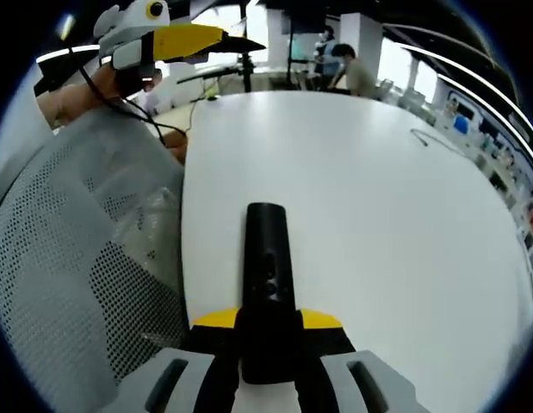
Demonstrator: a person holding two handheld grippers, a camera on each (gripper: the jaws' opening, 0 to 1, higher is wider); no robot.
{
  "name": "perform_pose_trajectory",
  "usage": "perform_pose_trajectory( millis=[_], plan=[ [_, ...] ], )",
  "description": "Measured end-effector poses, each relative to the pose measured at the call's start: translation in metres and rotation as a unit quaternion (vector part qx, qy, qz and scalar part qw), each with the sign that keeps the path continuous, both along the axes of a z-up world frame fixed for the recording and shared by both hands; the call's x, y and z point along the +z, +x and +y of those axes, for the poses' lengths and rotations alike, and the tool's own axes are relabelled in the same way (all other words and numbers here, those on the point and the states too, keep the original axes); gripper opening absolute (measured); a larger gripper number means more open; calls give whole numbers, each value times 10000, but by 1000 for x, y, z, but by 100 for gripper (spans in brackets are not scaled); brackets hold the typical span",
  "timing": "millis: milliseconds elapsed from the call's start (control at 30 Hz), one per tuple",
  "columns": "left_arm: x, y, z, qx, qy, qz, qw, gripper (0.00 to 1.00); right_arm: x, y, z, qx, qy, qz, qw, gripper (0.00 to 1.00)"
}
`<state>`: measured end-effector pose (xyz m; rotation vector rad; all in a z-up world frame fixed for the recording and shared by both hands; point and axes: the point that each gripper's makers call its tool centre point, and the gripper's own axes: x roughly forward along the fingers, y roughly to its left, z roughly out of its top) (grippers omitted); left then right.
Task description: Press the specified remote control buttons in sequence, fully releasing each button before pressing the next.
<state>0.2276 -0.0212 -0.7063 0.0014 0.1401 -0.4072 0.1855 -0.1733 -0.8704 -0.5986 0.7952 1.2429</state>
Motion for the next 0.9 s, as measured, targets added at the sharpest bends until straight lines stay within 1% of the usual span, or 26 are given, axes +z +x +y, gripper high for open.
perform_pose_trajectory(
  millis=[167, 400, 567, 700, 800, 867, 900],
  plan=[
    [-2, 0, -1, -10, 3, 52, 10000, 100, 0, 9, -1, 3, -26, -14, 10000, 21],
    [-2, -1, 0, -13, -20, 48, 10000, 100, -1, 22, -3, 45, -81, -30, 10000, 21],
    [-1, -1, -1, -57, -56, 44, 10000, 100, -1, 26, -4, 96, -89, -12, 9999, 21],
    [-3, -1, -2, -81, -5, 79, 9999, 100, -1, 30, -5, 154, -120, -51, 9998, 21],
    [-3, -2, -4, -113, -43, 83, 9999, 100, -1, 33, -5, 186, -150, -66, 9997, 21],
    [0, -3, -6, -167, -124, 50, 9998, 100, -2, 32, -6, 253, -178, -46, 9995, 21],
    [1, -3, -6, -176, -140, 30, 9997, 100, -2, 32, -6, 346, -193, -91, 9992, 21]
  ],
)
